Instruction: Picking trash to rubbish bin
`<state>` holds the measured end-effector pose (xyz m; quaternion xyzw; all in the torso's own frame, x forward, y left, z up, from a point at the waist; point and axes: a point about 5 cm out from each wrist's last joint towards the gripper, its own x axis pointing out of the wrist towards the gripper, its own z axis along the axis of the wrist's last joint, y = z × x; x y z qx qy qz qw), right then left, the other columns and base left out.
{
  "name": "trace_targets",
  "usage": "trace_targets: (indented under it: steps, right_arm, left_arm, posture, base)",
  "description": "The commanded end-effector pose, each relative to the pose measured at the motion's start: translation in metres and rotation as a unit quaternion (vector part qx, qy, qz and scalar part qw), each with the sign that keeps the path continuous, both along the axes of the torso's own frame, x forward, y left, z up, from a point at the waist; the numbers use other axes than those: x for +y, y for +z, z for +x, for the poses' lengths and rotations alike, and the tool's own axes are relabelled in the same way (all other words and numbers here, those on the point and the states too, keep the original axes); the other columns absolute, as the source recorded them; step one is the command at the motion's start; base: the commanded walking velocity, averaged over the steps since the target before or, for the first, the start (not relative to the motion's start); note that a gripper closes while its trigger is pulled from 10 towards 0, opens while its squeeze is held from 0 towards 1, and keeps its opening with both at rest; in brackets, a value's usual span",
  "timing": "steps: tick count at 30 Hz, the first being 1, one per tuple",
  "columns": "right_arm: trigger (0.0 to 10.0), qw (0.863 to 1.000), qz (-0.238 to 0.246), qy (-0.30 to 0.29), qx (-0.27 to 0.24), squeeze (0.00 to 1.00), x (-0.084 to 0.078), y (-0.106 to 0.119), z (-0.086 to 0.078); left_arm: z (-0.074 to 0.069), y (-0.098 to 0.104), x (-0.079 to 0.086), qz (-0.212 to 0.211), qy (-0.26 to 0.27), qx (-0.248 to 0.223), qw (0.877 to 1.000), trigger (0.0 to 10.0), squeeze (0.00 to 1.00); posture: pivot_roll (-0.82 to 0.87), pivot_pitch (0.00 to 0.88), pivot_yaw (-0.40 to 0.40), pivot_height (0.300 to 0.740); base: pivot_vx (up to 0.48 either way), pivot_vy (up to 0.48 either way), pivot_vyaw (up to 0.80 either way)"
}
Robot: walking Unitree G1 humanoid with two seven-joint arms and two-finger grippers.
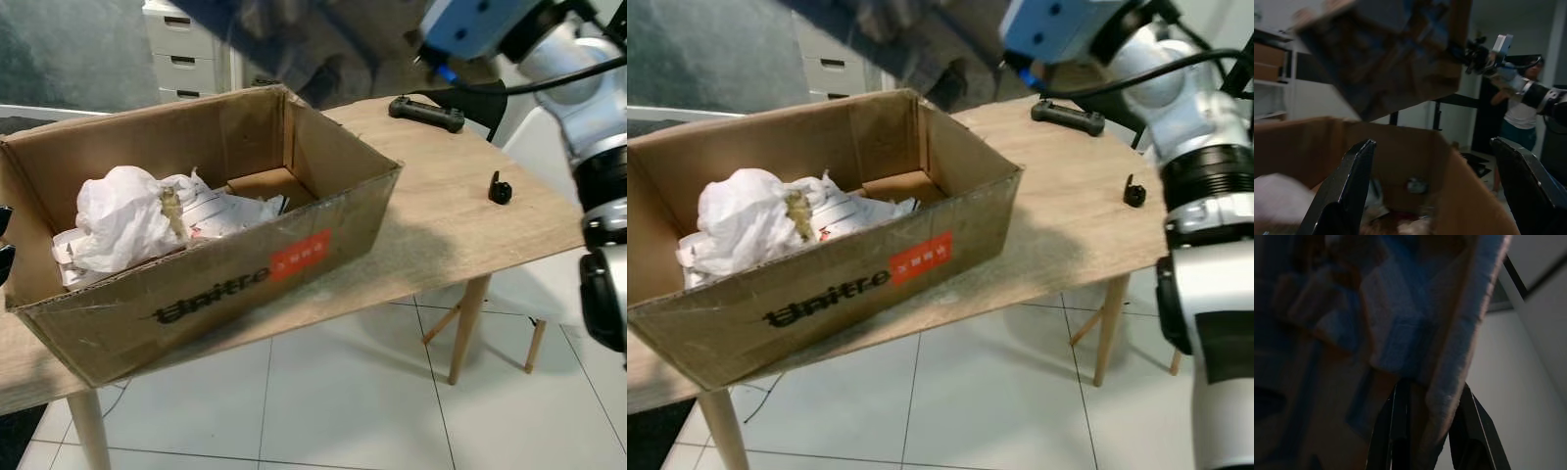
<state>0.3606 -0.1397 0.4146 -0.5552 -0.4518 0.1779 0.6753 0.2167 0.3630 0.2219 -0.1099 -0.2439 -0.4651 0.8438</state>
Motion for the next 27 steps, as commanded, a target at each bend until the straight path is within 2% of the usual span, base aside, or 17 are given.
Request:
trace_targets:
  steps: [1, 7, 12, 21, 22, 27]
  right_arm:
    - [10.0, 0.999, -0.037, 0.018, 0.023, 0.00, 0.010, -0.019, 0.003]
    - [10.0, 0.996, -0.070, 0.049, 0.022, 0.00, 0.032, -0.034, 0.002]
    - [10.0, 0.993, -0.072, 0.093, 0.011, 0.00, 0.046, -0.030, -0.006]
    - [10.0, 0.992, -0.066, 0.104, -0.041, 0.00, 0.049, -0.005, -0.017]
    - [10.0, 0.991, -0.057, 0.102, -0.061, 0.00, 0.047, 0.007, -0.021]
    - [10.0, 0.991, -0.033, 0.099, -0.082, 0.00, 0.043, 0.022, -0.026]
  left_arm:
    - [0.001, -0.006, -0.005, -0.008, -0.013, 0.006, 1.000, 10.0, 0.00]
    - [0.000, -0.007, -0.006, -0.009, -0.015, 0.005, 1.000, 10.0, 0.00]
    - [-0.001, -0.010, -0.006, -0.011, -0.013, 0.010, 1.000, 10.0, 0.00]
    - [-0.002, -0.012, -0.005, -0.016, -0.011, 0.013, 1.000, 10.0, 0.00]
    - [-0.002, -0.013, -0.005, -0.018, -0.010, 0.014, 1.000, 10.0, 0.00]
    - [-0.001, -0.014, -0.005, -0.021, -0.012, 0.014, 1.000, 10.0, 0.00]
  posture:
    - [-0.01, 0.065, -0.058, 0.740]
    - [0.00, 0.068, -0.061, 0.740]
    - [0.00, 0.069, -0.064, 0.740]
    - [0.00, 0.068, -0.064, 0.740]
    - [0.00, 0.063, -0.064, 0.740]
    - [0.00, 0.059, -0.064, 0.740]
  base:
    - [0.000, 0.000, 0.00]
    - [0.000, 0.000, 0.00]
    - [0.000, 0.000, 0.00]
    - [0.000, 0.000, 0.00]
    - [0.000, 0.000, 0.00]
    - [0.000, 0.000, 0.00]
